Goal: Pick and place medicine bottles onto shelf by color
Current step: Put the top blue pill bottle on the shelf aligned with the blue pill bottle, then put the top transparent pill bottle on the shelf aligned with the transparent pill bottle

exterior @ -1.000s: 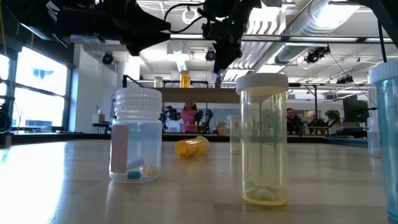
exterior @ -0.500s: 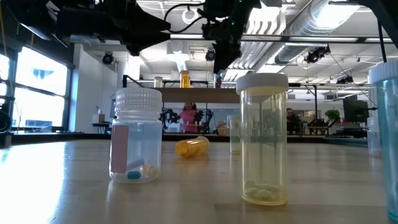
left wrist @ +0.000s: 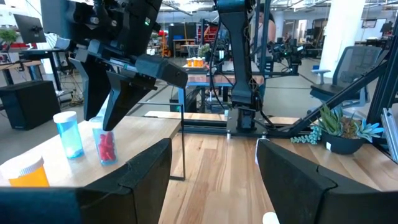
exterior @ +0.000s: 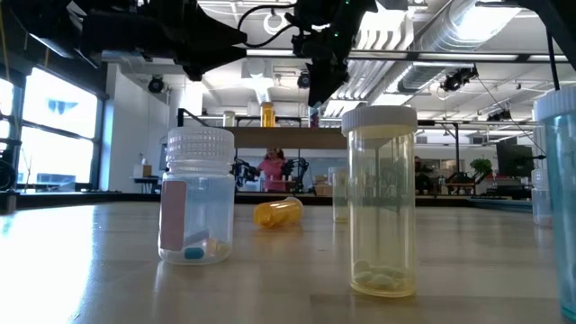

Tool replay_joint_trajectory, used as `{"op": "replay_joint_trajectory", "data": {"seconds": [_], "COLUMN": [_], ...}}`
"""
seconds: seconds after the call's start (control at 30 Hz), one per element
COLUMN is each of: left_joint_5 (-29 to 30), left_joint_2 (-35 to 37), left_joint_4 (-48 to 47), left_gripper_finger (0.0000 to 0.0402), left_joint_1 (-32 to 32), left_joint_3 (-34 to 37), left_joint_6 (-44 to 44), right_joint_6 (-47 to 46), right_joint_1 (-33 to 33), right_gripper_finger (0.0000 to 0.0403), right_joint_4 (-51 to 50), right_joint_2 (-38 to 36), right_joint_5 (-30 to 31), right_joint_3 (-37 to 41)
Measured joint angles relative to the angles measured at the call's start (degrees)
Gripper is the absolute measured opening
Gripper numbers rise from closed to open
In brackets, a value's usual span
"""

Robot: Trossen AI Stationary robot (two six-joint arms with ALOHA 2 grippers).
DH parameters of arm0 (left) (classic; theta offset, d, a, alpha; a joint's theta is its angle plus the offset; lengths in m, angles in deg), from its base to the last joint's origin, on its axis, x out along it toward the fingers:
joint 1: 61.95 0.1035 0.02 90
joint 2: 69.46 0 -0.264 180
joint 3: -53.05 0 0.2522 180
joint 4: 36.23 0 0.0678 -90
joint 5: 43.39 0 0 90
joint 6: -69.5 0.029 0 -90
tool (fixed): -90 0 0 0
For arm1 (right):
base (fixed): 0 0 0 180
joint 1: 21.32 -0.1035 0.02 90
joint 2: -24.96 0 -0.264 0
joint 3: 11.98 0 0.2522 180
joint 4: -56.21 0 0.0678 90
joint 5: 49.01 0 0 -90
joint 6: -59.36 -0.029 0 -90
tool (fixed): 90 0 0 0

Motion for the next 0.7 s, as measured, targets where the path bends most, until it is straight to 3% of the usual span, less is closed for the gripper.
{"op": "replay_joint_trajectory", "data": {"seconds": [0.7], "left_joint_5": [-0.2], "left_joint_2": [0.0], "left_joint_4": [-1.9], "left_gripper_finger": [0.0227], "left_joint_1": [-1.0], "left_joint_3": [0.0], "left_joint_6": [0.0], "right_joint_6": [0.0], "right_joint_1": [-1.2], "right_gripper_finger": [0.0162], "right_joint_4": [-12.1], "right_joint_2": [-0.5], "right_joint_5": [-0.4], "right_joint_3": [-7.7]}}
